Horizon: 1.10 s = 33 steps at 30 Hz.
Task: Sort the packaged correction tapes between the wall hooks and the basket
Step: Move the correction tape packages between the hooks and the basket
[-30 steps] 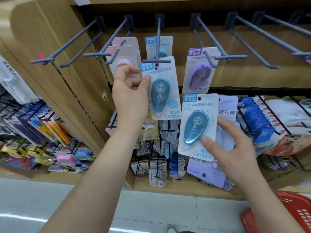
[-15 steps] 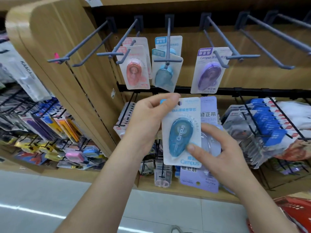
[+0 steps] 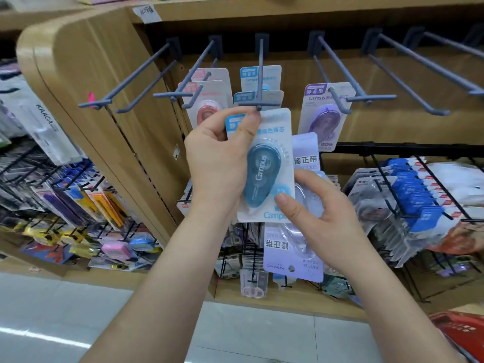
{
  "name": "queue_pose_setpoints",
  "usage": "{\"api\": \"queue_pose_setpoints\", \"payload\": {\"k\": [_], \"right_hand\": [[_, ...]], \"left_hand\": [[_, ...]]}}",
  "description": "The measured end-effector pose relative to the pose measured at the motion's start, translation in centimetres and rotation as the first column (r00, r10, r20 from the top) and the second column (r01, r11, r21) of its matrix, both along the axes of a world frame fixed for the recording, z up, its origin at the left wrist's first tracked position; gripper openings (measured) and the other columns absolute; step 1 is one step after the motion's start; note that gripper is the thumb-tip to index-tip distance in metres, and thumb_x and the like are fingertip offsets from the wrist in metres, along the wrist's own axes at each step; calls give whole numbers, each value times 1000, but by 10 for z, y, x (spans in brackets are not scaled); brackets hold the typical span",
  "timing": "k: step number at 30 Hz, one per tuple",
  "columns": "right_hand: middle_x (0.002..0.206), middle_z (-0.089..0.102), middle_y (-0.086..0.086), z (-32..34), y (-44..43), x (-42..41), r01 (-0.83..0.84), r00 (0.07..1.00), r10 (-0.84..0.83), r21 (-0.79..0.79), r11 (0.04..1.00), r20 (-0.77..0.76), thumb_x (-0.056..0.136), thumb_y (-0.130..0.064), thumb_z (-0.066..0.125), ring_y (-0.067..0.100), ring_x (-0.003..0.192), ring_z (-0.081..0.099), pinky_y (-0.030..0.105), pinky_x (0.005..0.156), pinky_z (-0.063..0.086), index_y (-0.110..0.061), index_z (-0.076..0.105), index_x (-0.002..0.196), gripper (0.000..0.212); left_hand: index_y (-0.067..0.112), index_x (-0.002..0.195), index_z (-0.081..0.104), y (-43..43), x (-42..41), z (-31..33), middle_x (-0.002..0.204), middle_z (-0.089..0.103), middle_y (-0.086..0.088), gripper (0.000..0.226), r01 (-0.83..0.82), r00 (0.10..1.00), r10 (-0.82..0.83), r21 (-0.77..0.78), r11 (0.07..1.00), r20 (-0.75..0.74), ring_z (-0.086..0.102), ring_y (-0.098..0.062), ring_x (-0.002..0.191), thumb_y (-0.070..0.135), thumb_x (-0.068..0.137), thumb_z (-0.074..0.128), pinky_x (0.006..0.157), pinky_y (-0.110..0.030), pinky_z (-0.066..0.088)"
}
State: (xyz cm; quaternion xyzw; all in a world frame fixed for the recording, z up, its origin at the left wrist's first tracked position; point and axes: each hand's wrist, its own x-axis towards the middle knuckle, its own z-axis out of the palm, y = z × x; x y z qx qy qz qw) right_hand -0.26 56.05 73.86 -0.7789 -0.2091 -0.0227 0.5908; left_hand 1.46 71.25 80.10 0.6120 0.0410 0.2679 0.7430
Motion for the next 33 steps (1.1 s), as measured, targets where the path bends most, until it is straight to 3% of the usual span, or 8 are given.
{"api": "queue_pose_setpoints", "payload": {"k": [5, 11, 16, 21, 25, 28, 31, 33], "right_hand": [[121, 65, -14, -4, 5, 6, 34, 999, -34, 5, 999, -18, 88, -51, 59, 4, 121, 55, 40, 106, 44, -44, 65, 118, 31], [122, 66, -10, -8, 9, 9, 46, 996, -43, 44, 998, -74, 88, -51, 60, 4, 118, 58, 41, 104, 46, -41, 66, 118, 32], [120, 66, -10, -9, 13, 7, 41, 993, -31, 83, 996, -118, 92, -47, 63, 6, 116, 60, 42, 101, 49, -42, 66, 116, 25], [118, 68, -8, -3, 18, 7, 58, 988, -34, 161, 985, -150, 92, -43, 64, 10, 113, 63, 44, 100, 51, -37, 69, 114, 23], [110, 71, -11, 1, 20, 11, 53, 989, -25, 190, 980, -145, 96, -31, 64, 6, 107, 65, 32, 96, 52, -31, 70, 110, 15], [105, 72, -16, 3, 19, 13, 57, 987, -23, 213, 975, -159, 95, -28, 63, 1, 101, 66, 19, 88, 51, -31, 69, 108, 14], [106, 71, -20, 3, 14, 13, 46, 986, -13, 198, 979, -166, 92, -36, 63, -3, 101, 65, 11, 83, 49, -37, 68, 106, 15], [107, 68, -23, 1, 11, 12, 39, 984, -6, 181, 983, -178, 87, -43, 62, -7, 103, 62, 7, 82, 46, -39, 66, 105, 19]], "left_hand": [[11, 87, 72, -2, 12, -1, 80, 74, 1, 4, -19, 1000, 19, 26, 999, -25, 73, -22, 84, 8, 90, 69, 74, -38, 61], [6, 96, 69, 4, 15, 4, 82, 74, 1, 9, 60, 988, -67, -54, 997, -140, 73, -24, 93, 12, 95, 63, 83, -42, 60], [11, 93, 67, 8, 7, 3, 79, 75, 5, 10, 123, 980, -125, -24, 992, -153, 72, -17, 85, 16, 97, 60, 80, -39, 59], [11, 96, 68, 8, 13, 8, 78, 76, 4, 11, 85, 984, -82, 16, 996, -161, 74, -13, 78, 15, 98, 58, 70, -31, 61], [11, 115, 61, 6, 12, 3, 89, 75, 6, 18, 82, 970, -67, 56, 995, -233, 74, -11, 85, 18, 102, 51, 72, -32, 61], [26, 129, 49, 13, -17, -13, 107, 73, 1, 34, 172, 974, -157, 85, 981, -165, 72, -18, 98, 10, 100, 55, 79, -41, 61], [32, 128, 50, 19, -44, -25, 96, 76, 4, 49, 272, 958, -246, 201, 941, -145, 73, -12, 88, 1, 92, 62, 70, -26, 59], [35, 124, 54, 21, -44, -29, 91, 76, 6, 46, 234, 967, -195, 265, 935, -165, 71, -4, 81, 4, 91, 64, 66, -19, 56]]}}
